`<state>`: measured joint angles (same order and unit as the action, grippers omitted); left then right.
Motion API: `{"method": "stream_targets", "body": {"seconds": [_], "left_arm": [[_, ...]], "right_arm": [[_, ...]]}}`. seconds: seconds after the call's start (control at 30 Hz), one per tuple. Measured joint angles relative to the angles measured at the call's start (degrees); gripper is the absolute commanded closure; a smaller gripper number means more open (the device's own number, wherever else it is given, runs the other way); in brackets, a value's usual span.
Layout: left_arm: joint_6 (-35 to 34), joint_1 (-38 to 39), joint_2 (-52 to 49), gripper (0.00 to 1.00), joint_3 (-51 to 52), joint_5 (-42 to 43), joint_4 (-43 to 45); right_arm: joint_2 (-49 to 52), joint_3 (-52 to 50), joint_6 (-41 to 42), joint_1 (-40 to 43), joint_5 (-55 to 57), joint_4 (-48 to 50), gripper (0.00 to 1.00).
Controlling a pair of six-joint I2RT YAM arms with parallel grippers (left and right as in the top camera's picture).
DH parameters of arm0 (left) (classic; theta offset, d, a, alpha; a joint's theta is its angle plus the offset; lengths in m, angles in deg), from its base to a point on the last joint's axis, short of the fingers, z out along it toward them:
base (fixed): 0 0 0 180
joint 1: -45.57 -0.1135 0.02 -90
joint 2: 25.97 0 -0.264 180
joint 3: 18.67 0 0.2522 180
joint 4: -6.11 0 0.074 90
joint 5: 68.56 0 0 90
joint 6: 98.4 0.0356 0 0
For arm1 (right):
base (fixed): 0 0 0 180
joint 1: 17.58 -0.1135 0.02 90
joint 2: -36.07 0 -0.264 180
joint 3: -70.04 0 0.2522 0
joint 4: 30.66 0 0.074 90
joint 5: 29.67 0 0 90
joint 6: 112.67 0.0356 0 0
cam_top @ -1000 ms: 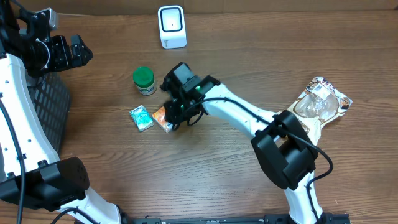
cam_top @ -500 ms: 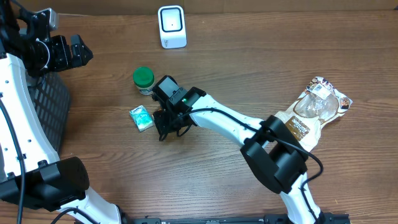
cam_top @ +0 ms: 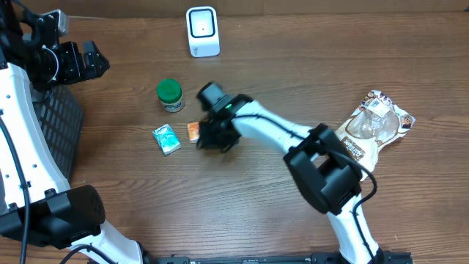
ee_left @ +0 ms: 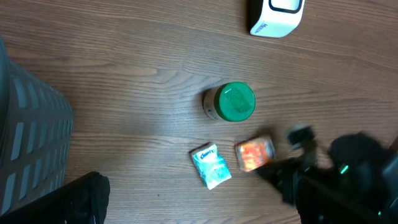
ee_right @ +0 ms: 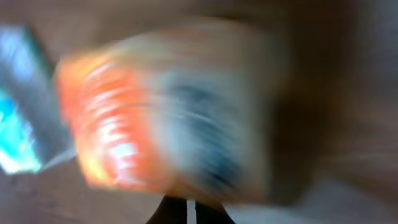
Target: Scan the item barcode
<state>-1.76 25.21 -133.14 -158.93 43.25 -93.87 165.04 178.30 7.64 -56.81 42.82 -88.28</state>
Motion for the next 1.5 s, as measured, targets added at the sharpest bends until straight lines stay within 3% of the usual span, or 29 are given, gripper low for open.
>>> {"method": "stream_targets", "body": {"seconds": [0.13,0.37,0.5,0.67,1.07,1.5], "left_arm": [[0.0,0.0,0.0,0.01,0.0,0.0,0.0],[0.0,0.0,0.0,0.00,0.0,0.0,0.0],[0.0,0.0,0.0,0.01,0.0,0.0,0.0],[0.0,0.0,0.0,0.00,0.0,0.0,0.0],[0.0,0.0,0.0,0.01,0.0,0.0,0.0],[0.0,0.0,0.0,0.00,0.0,0.0,0.0]], "right_arm": [[-0.1,0.1,-0.1,5.6,0.4,-0.1,0.95],[-0.1,3.6,-4.1,11.0,-1.9,-2.4,0.85],[-0.8,5.7,-5.3,9.4,-3.1,-1.5,0.79],[-1.3,6.1,-4.9,3.6,-1.7,6.4,0.69],[-0.1,6.1,-3.5,-3.2,11.2,15.1,0.62],[2.6,6.3,-3.3,-3.2,11.4,7.3,0.48]]}}
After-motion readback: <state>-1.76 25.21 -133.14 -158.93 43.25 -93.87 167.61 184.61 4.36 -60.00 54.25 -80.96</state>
